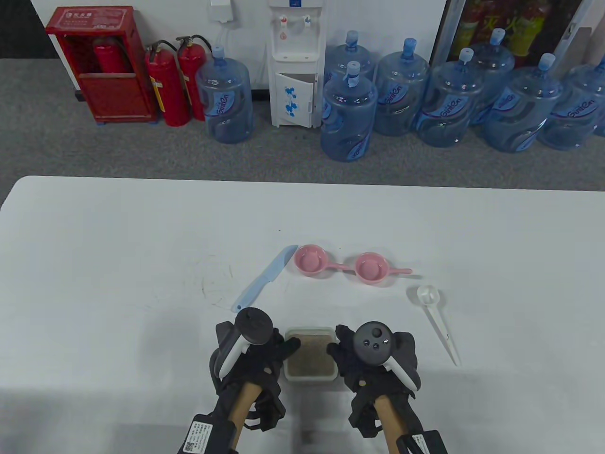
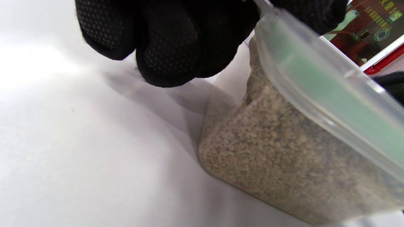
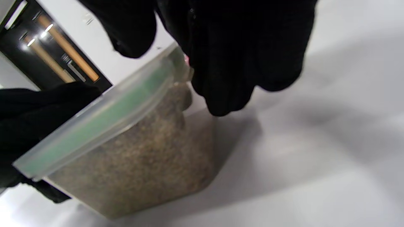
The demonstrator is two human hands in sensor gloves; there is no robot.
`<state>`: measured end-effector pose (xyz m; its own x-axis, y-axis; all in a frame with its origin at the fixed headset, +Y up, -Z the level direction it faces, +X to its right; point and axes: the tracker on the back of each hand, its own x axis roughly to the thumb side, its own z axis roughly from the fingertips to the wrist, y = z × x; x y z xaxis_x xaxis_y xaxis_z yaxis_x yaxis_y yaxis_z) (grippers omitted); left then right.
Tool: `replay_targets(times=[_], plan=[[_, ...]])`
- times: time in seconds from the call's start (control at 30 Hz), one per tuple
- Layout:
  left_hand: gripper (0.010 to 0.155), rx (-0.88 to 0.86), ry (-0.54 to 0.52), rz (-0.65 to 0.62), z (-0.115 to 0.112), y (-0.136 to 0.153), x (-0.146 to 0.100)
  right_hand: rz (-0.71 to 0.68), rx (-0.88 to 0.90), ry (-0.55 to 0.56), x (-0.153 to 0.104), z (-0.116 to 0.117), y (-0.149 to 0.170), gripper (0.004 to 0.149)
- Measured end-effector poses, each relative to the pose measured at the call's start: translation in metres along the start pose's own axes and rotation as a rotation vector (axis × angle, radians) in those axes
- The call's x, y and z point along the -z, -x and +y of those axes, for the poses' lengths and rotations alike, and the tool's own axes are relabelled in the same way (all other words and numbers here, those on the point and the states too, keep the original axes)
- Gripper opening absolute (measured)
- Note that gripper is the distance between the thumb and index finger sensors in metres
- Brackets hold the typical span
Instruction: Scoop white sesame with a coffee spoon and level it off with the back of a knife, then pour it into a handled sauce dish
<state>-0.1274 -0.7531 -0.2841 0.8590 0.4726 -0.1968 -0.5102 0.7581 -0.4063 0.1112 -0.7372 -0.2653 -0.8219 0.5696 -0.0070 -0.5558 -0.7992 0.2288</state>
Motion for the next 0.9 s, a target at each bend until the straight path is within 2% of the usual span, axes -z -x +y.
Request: replay_targets(times=[0.13,0.37,0.57,0.73,0.83,0.9], plan=[[0.050,0.030,-0.024,0.002,0.000,-0.002,-0.002,0.061,0.090,-0.016,0.003,0.001,0.006,0.059],[0.051,0.051,-0.040,0.007,-0.001,-0.004,-0.003,0.099,0.095,-0.083,0.008,-0.001,0.007,0.058],[0.051,0.071,-0.051,0.008,0.000,-0.005,-0.004,0.101,0.136,-0.214,0.011,0.005,0.009,0.065],[0.052,0.118,-0.094,0.011,0.000,-0.009,-0.007,0.110,0.118,-0.094,0.006,0.001,0.009,0.060],[0.054,0.208,-0.176,0.010,0.001,-0.016,-0.013,0.092,-0.011,0.040,-0.002,-0.003,0.002,0.062],[0.064,0.297,-0.254,-0.012,-0.001,-0.023,-0.018,0.066,-0.107,0.121,-0.007,-0.004,-0.006,0.064]])
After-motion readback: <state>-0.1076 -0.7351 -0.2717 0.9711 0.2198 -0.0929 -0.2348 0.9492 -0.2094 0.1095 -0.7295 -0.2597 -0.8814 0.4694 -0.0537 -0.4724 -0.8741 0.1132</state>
